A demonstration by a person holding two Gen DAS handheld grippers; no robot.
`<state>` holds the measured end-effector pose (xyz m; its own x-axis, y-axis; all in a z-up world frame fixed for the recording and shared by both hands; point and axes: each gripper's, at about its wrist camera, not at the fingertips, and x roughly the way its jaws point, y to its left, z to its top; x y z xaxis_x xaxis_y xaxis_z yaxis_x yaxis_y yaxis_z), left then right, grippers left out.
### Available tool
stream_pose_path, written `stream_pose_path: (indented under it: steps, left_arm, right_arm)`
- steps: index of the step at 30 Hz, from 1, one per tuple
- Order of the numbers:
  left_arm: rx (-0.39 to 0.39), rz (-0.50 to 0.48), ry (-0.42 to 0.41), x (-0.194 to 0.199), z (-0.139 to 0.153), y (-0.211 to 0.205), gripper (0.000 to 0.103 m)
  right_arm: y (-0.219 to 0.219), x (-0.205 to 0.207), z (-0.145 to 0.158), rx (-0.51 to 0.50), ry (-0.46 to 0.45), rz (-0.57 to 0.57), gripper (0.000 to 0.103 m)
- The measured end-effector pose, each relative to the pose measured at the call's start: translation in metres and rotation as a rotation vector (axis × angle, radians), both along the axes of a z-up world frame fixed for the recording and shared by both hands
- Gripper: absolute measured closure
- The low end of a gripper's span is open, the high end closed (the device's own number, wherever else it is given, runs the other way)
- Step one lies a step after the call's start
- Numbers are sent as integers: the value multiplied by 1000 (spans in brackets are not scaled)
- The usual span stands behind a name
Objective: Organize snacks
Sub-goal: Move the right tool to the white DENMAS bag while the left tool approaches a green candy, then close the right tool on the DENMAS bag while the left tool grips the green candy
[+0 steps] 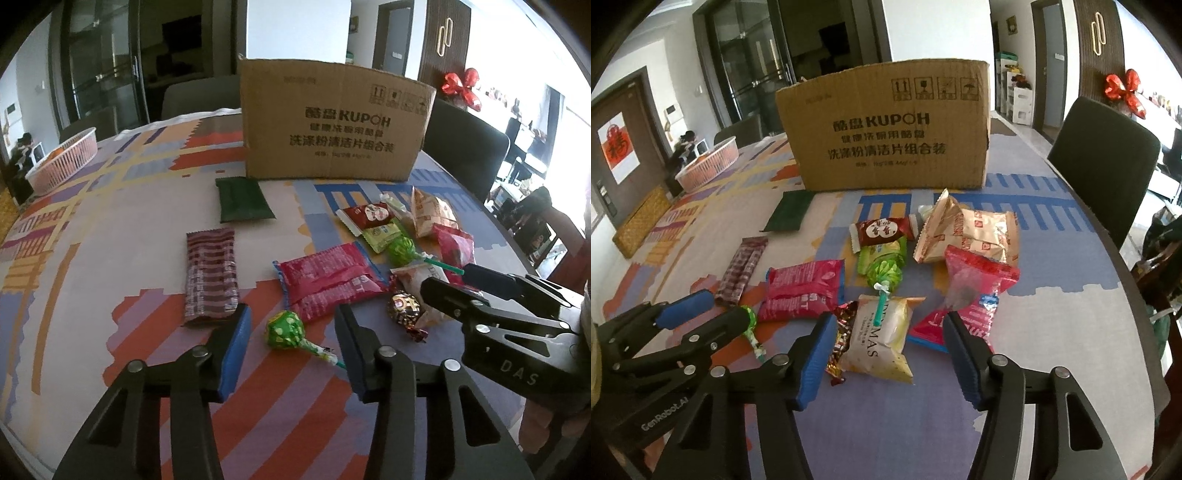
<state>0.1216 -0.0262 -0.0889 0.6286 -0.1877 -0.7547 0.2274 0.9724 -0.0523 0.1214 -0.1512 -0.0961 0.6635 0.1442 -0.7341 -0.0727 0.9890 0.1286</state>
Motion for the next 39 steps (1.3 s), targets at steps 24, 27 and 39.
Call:
stream_pose_path:
  steps: [24, 27, 39]
  left_arm:
    - [40, -1, -6, 6, -5, -7, 76]
    - [47, -1, -3, 6, -7, -7, 79]
    - [23, -1, 14, 5, -8, -4, 82]
  right_arm:
    - [5, 10, -15, 10, 46, 31, 62]
    - [6, 10, -16, 8, 44, 31, 64]
    - [9, 7, -12, -3, 31, 46, 69]
